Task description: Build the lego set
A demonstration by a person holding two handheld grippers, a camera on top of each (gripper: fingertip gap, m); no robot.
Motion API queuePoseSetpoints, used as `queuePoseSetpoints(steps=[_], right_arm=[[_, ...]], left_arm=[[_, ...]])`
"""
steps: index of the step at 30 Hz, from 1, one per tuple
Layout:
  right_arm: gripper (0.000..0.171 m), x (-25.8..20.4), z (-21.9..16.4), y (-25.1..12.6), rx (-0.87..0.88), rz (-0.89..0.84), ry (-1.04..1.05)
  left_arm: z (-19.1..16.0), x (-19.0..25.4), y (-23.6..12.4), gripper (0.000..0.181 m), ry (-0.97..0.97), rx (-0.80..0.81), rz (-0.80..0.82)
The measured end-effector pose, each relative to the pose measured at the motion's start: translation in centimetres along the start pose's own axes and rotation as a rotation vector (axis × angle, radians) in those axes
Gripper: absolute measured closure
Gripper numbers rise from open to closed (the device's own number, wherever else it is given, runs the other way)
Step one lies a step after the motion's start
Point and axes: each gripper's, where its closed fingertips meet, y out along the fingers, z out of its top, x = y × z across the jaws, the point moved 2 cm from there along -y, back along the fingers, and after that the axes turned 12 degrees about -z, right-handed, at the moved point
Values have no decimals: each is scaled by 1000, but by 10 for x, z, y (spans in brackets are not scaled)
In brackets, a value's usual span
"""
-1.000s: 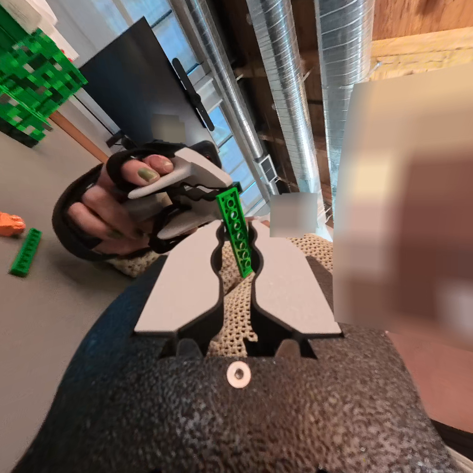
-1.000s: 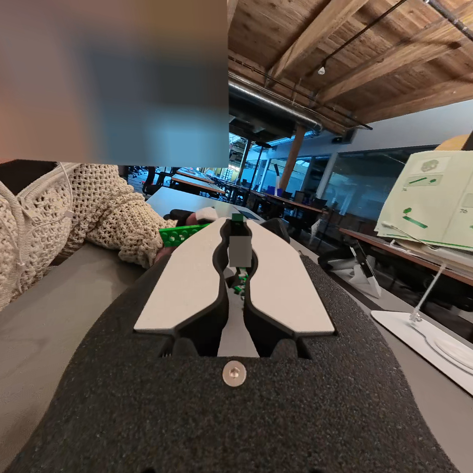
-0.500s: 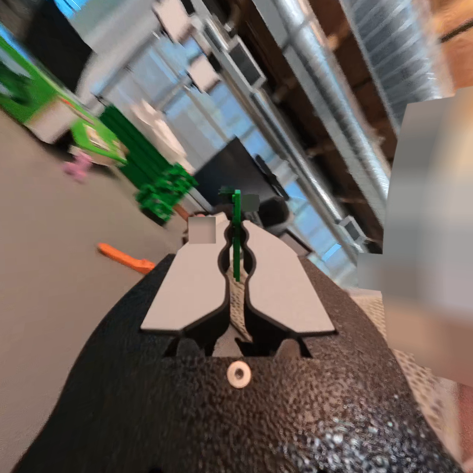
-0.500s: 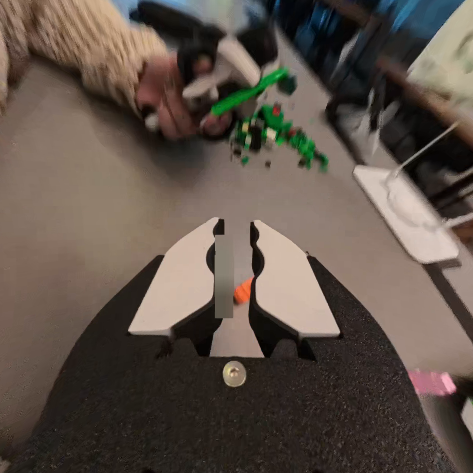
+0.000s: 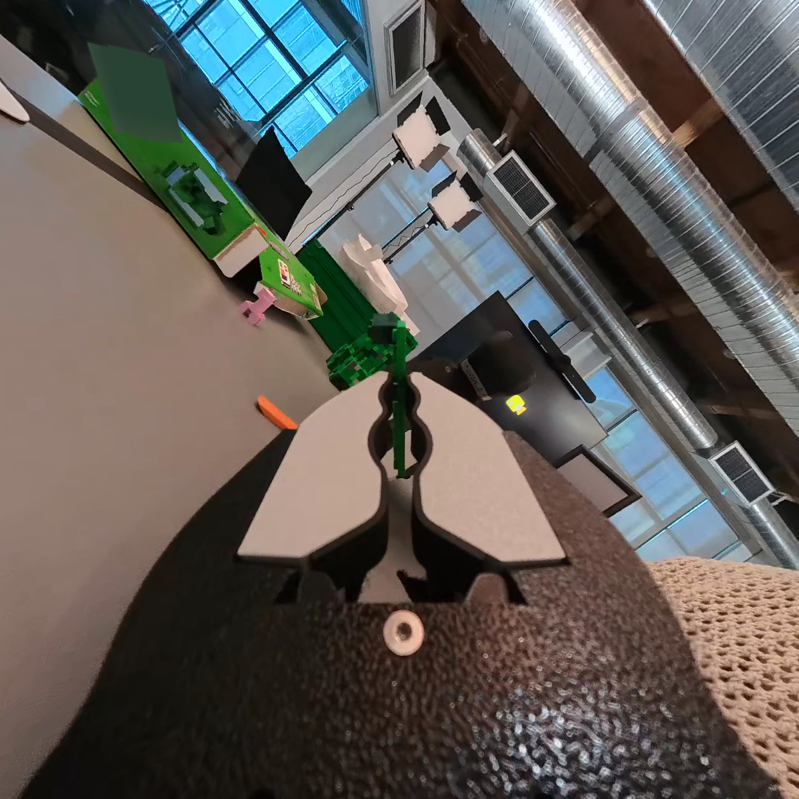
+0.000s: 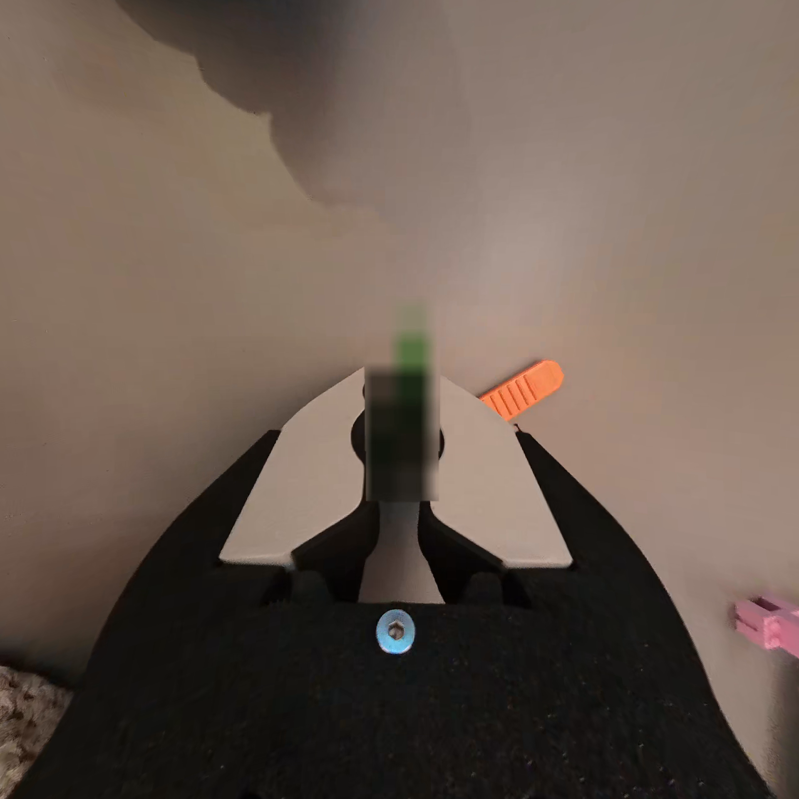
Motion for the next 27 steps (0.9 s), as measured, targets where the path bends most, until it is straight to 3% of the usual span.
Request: queuePoseSetpoints(steps=[6, 11, 14, 16, 18, 22, 24, 27], right_arm=[[163, 0, 10, 3, 25, 46, 183], [163, 19, 48, -2, 204, -184, 401], [163, 35, 57, -3, 224, -460, 430], [163, 36, 85, -16, 376, -530, 440], [164, 30, 118, -34, 592, -502, 494], [164, 23, 149, -61, 959, -218, 685], [163, 26, 145, -59, 989, -162, 735], [164, 27, 139, -51, 931, -253, 694]], left_arm=[[0, 1, 0, 178, 37, -4, 5], [12, -2, -8, 178, 207, 15, 109], [14, -6, -10, 179, 219, 8, 142], [14, -7, -10, 178, 229, 4, 158], [12, -4, -10, 178, 280, -16, 168], [9, 9, -7, 178, 375, -35, 131], [8, 14, -5, 178, 398, -39, 102], [7, 19, -4, 178, 414, -35, 72]])
